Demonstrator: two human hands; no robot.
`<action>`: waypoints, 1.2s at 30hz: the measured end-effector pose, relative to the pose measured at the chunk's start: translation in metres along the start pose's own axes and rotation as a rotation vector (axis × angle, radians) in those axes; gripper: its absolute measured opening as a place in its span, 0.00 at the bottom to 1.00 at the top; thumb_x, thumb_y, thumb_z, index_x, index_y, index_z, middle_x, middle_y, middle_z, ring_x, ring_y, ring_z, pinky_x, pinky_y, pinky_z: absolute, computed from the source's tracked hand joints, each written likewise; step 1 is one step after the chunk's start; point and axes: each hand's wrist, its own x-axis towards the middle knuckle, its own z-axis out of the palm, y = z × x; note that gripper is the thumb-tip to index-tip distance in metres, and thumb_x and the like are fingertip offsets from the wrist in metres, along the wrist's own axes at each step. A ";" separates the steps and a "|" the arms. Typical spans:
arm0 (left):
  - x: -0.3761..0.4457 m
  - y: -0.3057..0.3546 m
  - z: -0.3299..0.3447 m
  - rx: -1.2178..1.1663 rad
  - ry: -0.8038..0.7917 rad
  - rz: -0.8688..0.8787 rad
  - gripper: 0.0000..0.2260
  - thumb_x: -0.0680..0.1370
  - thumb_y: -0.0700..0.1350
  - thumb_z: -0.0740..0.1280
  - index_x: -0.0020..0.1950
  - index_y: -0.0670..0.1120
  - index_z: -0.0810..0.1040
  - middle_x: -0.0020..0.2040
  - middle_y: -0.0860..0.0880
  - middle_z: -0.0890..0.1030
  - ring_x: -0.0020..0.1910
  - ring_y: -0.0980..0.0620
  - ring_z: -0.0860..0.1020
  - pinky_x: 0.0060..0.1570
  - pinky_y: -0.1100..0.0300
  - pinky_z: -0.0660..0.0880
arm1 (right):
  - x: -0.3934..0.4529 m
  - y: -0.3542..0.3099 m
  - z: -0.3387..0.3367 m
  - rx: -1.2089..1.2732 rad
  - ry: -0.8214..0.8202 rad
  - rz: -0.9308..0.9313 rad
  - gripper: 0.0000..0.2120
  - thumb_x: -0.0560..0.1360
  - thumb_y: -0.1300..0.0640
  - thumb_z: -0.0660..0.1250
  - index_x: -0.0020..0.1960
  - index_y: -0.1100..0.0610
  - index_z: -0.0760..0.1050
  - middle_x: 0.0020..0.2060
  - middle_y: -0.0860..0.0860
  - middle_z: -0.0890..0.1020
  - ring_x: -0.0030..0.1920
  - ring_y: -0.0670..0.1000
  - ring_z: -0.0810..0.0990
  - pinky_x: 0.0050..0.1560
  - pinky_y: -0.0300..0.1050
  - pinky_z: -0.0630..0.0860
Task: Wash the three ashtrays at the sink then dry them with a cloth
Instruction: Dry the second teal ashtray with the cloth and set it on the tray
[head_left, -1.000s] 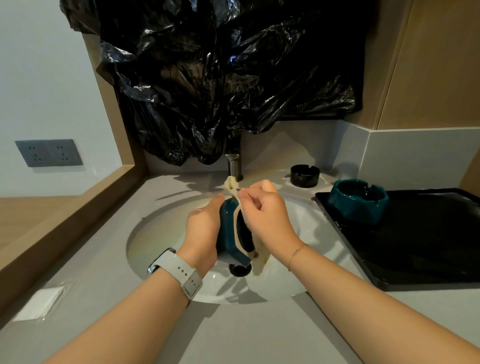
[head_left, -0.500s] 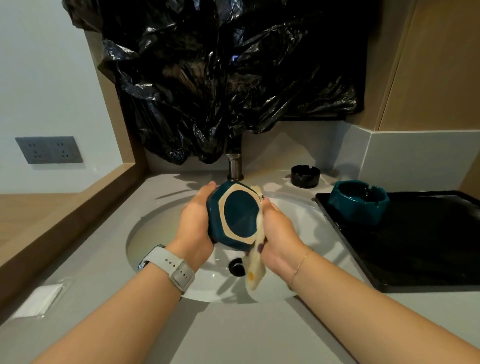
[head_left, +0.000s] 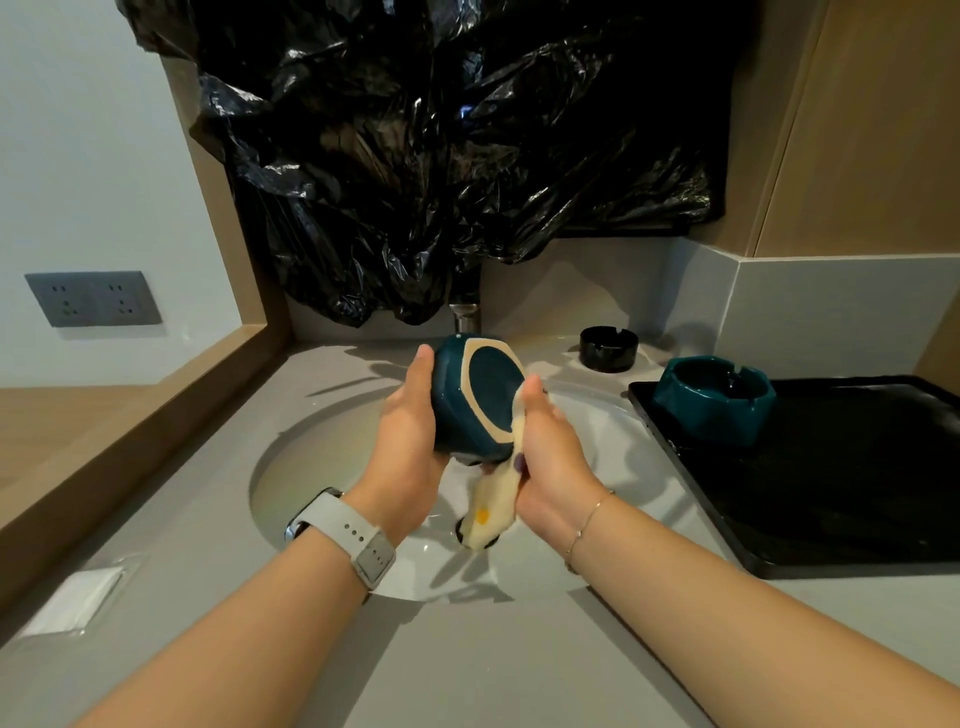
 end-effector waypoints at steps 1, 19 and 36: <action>0.000 0.001 -0.001 0.034 -0.028 -0.017 0.16 0.82 0.57 0.60 0.57 0.48 0.81 0.48 0.48 0.87 0.47 0.50 0.85 0.48 0.51 0.81 | 0.001 -0.005 -0.003 -0.039 0.004 -0.061 0.24 0.76 0.34 0.58 0.63 0.48 0.72 0.53 0.57 0.83 0.45 0.57 0.76 0.52 0.57 0.79; 0.004 -0.002 -0.014 0.067 0.016 0.083 0.16 0.77 0.51 0.70 0.60 0.45 0.80 0.48 0.46 0.87 0.43 0.50 0.86 0.35 0.60 0.79 | -0.017 -0.002 -0.002 -0.069 -0.168 -0.058 0.21 0.80 0.39 0.53 0.65 0.49 0.70 0.55 0.54 0.82 0.53 0.56 0.82 0.45 0.50 0.80; -0.005 -0.007 -0.008 -0.216 -0.002 -0.059 0.22 0.79 0.61 0.63 0.60 0.44 0.81 0.51 0.41 0.86 0.49 0.42 0.85 0.49 0.48 0.79 | -0.025 0.008 0.010 -0.123 -0.302 -0.125 0.32 0.76 0.32 0.55 0.76 0.43 0.54 0.65 0.45 0.76 0.63 0.48 0.76 0.66 0.51 0.72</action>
